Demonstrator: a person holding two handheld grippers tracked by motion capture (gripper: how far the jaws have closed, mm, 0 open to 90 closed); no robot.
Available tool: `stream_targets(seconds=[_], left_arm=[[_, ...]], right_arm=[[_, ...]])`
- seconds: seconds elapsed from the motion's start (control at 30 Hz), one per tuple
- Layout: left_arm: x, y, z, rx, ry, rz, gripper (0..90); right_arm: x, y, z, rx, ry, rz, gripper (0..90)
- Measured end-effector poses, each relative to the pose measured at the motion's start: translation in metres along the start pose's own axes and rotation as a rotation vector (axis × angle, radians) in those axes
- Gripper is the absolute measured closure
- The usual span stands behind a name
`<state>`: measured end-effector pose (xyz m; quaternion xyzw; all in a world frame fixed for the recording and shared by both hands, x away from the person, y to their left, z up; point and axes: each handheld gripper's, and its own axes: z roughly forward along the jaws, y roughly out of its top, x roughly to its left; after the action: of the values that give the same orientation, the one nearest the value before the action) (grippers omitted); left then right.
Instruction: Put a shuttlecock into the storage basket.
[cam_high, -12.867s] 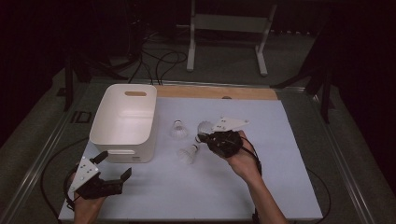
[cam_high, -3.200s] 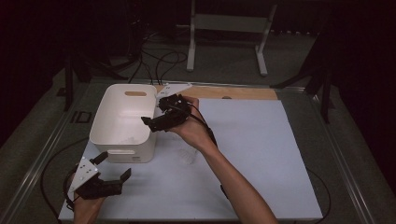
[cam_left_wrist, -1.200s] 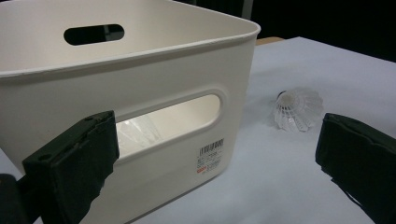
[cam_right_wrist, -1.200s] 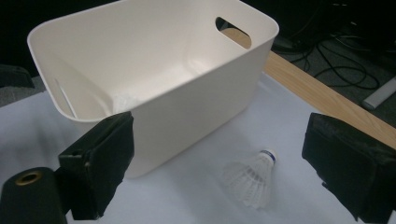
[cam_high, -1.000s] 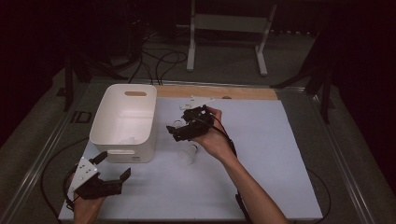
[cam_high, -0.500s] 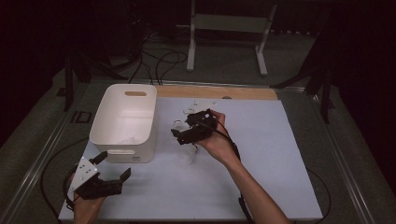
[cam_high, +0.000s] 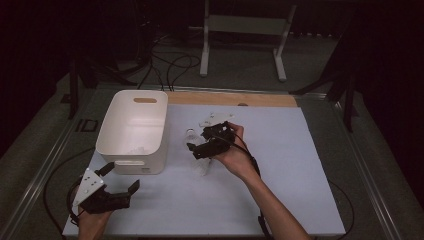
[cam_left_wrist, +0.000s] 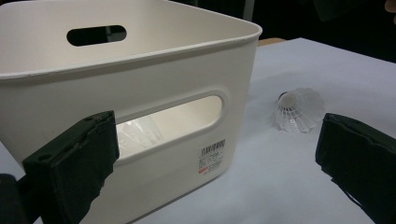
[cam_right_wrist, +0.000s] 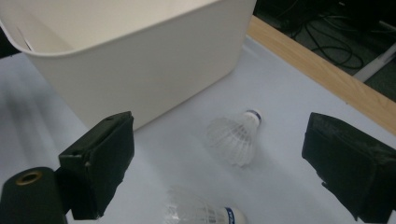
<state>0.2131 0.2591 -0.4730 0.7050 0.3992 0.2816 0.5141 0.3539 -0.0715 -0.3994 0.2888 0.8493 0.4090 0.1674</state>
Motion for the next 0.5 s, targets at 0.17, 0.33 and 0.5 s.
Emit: stream_targets(seconds=[0.17,0.33,0.5], left_arm=[[0.0,0.0,0.0,0.0,0.0,0.0,0.0],[0.0,0.0,0.0,-0.003,0.002,-0.003,0.0],[0.0,0.0,0.0,-0.004,0.002,-0.001,0.0]], right_arm=[[0.0,-0.001,0.0,0.002,0.0,0.001,9.3],[0.0,-0.015,0.005,0.019,0.008,0.024,9.2],[0.001,-0.02,0.006,0.024,0.009,0.025,9.2]])
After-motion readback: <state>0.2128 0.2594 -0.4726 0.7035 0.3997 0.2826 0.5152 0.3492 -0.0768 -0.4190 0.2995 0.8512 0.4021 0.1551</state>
